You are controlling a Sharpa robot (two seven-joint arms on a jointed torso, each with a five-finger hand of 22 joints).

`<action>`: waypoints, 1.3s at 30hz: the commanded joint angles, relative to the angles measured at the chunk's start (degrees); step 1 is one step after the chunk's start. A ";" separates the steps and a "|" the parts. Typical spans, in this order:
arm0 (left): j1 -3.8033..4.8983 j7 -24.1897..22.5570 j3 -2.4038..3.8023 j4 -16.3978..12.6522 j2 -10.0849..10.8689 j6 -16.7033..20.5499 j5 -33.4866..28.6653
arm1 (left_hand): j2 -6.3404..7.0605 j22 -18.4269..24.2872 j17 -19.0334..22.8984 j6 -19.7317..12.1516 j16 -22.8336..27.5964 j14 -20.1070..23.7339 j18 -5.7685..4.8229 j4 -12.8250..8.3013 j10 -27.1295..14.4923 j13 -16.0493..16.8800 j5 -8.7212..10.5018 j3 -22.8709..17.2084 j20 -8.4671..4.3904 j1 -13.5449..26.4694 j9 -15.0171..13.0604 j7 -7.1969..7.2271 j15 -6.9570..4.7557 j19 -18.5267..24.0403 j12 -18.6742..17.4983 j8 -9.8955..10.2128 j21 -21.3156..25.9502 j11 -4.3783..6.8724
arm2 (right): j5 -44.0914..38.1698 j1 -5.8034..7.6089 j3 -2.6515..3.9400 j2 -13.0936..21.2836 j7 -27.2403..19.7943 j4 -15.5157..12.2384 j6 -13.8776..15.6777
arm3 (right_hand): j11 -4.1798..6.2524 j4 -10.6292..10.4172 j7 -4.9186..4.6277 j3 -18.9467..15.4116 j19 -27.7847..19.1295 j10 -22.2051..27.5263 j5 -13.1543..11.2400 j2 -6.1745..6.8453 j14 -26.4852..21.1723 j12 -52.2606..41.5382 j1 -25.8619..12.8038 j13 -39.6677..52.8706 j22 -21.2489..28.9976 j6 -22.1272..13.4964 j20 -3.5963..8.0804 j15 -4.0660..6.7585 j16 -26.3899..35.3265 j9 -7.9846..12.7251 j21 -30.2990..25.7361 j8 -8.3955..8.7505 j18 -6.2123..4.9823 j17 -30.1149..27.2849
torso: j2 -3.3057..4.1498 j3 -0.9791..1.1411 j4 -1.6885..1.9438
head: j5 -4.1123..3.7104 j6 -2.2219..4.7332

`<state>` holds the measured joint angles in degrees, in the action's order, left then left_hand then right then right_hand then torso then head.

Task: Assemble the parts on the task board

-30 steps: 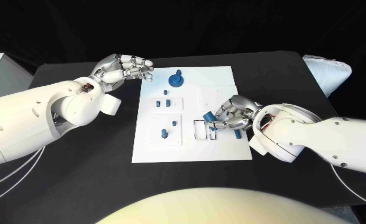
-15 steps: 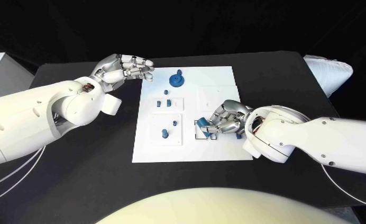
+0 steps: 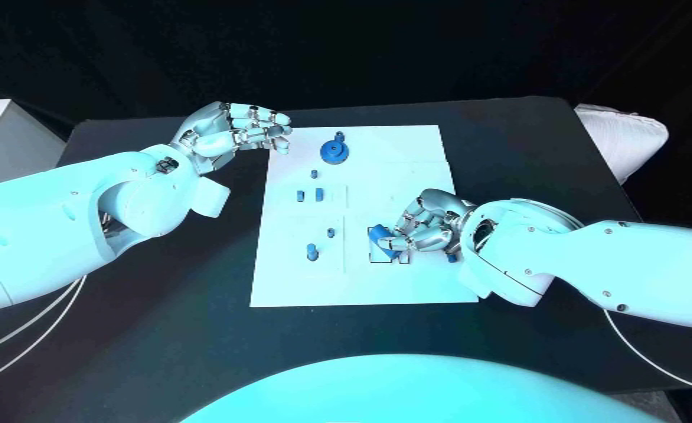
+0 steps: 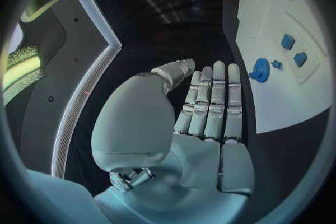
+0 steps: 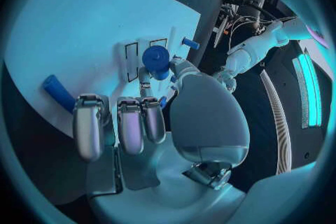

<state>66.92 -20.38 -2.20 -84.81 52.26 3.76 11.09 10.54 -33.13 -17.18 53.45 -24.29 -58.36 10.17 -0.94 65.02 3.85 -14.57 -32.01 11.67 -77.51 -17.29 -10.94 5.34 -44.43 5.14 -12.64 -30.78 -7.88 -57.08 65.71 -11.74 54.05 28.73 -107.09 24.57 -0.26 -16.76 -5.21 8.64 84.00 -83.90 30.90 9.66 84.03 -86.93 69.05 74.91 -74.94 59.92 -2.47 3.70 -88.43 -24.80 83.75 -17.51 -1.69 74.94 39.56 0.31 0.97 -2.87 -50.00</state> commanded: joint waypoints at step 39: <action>-0.06 -0.27 -0.13 0.19 -0.09 -0.76 -0.37 | -0.44 0.03 -0.31 0.33 0.69 -0.65 0.01 -0.10 0.46 0.11 -0.40 0.04 0.01 -0.20 0.13 -0.34 0.05 -0.52 -0.31 0.45 0.42 -0.23 | -2.65 -0.21 -0.07 3.76 -4.96 -2.84 -4.88 | 0.71 0.43 1.39 -9.26 5.01 -4.61 -16.71 -3.17 5.36 -0.47 -5.18 13.21 -13.36 1.13 0.72 0.52 -0.48 -0.98 1.02 -2.51 0.69 12.37 | -0.05 0.05 -0.04 | 0.07 0.00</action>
<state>66.89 -20.33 -2.35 -84.58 52.25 3.76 11.07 10.54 -33.13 -17.44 53.65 -23.81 -58.77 10.17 -0.94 65.23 3.91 -14.57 -32.01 11.67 -77.51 -17.21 -11.14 5.33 -44.43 5.14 -12.39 -30.55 -8.09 -59.41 65.55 -11.80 57.61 27.10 -109.60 22.32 0.16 -16.59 -3.79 -0.41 83.92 -84.09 14.31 6.39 84.03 -87.17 63.34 74.93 -74.91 61.53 -2.14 3.70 -88.65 -25.73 84.51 -19.72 -1.69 74.92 39.52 0.40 0.94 -2.88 -50.00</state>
